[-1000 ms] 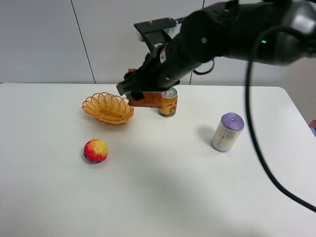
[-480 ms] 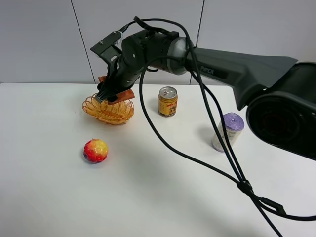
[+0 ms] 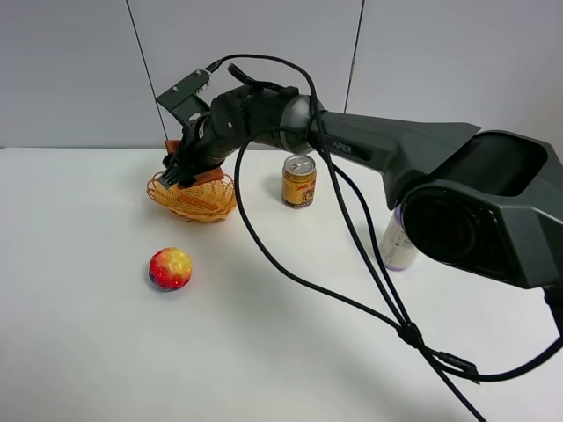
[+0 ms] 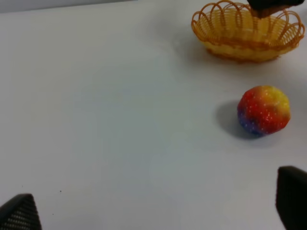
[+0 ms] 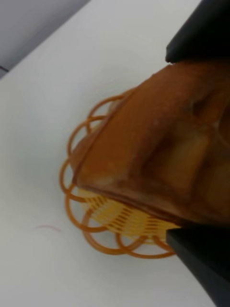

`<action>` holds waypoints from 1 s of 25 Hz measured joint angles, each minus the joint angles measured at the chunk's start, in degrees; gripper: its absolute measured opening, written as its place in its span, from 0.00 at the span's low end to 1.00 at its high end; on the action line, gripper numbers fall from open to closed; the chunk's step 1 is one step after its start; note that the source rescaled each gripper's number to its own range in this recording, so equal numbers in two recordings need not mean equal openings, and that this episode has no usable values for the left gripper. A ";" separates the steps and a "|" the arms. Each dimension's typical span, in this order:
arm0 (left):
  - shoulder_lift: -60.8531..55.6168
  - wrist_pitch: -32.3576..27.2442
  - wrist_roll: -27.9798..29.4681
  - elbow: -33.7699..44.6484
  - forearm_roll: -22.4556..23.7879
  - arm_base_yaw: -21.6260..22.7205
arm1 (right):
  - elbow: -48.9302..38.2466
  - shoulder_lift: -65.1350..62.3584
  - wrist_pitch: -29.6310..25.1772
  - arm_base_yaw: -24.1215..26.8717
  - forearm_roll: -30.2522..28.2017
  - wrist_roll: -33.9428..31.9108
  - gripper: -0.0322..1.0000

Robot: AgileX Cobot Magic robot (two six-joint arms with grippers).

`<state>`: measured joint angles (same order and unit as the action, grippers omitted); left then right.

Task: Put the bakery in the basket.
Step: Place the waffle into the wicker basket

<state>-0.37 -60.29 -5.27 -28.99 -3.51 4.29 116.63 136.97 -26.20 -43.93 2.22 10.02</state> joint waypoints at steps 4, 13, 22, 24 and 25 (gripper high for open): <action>0.00 0.00 0.00 0.00 0.00 0.00 | 0.05 1.23 2.09 0.00 0.86 0.00 0.03; 0.00 0.00 0.00 0.00 0.00 0.00 | 0.07 1.51 3.22 0.44 0.95 0.00 0.03; 0.00 0.00 0.00 0.00 0.00 0.00 | 0.07 1.51 5.42 0.62 0.40 0.22 0.66; 0.00 0.00 0.00 0.00 0.00 0.00 | 0.11 1.51 6.41 0.62 0.40 0.22 0.83; 0.00 0.00 0.00 0.00 0.00 0.00 | 0.11 1.51 6.58 0.62 0.40 0.22 0.87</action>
<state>-0.37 -60.29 -5.27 -28.99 -3.51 4.29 116.75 138.47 -19.62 -43.31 2.62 10.24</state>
